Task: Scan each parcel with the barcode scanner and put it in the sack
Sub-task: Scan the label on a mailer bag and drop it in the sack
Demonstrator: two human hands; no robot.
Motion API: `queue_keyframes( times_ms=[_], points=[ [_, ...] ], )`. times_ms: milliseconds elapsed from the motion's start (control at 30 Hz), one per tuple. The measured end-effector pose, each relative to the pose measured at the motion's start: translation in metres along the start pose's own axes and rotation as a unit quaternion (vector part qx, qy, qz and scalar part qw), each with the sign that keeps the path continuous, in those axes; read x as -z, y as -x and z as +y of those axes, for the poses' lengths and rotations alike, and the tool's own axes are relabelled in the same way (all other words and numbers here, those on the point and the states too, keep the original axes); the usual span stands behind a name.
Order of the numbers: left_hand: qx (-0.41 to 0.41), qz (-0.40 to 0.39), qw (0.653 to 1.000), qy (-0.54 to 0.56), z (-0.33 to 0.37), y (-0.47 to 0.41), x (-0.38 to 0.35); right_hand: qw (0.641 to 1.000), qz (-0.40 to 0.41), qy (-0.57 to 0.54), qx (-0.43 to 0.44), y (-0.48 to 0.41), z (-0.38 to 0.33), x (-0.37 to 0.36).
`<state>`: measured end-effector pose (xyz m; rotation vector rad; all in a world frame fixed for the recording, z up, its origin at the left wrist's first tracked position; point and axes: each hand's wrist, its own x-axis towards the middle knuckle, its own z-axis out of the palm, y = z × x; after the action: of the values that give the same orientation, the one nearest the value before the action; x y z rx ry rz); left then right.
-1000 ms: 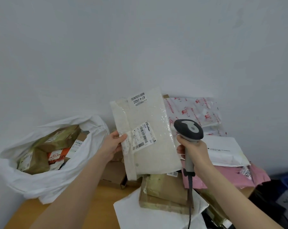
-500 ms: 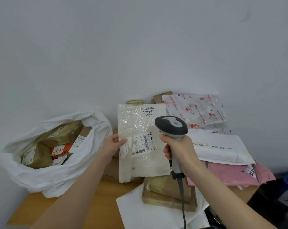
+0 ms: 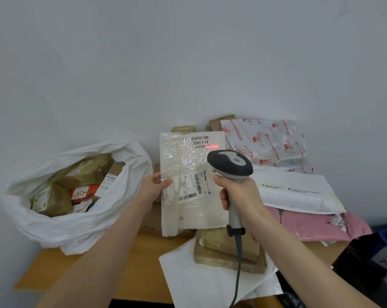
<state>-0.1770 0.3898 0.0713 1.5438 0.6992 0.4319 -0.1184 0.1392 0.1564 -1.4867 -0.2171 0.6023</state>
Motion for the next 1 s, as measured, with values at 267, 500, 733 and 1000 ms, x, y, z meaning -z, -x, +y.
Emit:
queue_keyframes(
  times_ms=[267, 500, 733, 1000],
  points=[
    [0.003, -0.01, 1.0, -0.01, -0.001, 0.002, 0.007, 1.0, 0.001, -0.003, 0.002, 0.007, 0.001, -0.008],
    [0.006, -0.022, 1.0, -0.008, -0.003, 0.001, 0.016, 1.0, 0.0, 0.012, 0.003, 0.012, 0.002, -0.015],
    [0.001, -0.037, 0.999, -0.005, -0.006, -0.004, 0.024, 1.0, 0.02, -0.003, 0.004, 0.016, 0.001, -0.021],
    [0.005, -0.046, 0.999, -0.003, -0.008, -0.005, 0.029, 1.0, 0.023, -0.014, 0.015, 0.026, 0.002, -0.03]
  ],
)
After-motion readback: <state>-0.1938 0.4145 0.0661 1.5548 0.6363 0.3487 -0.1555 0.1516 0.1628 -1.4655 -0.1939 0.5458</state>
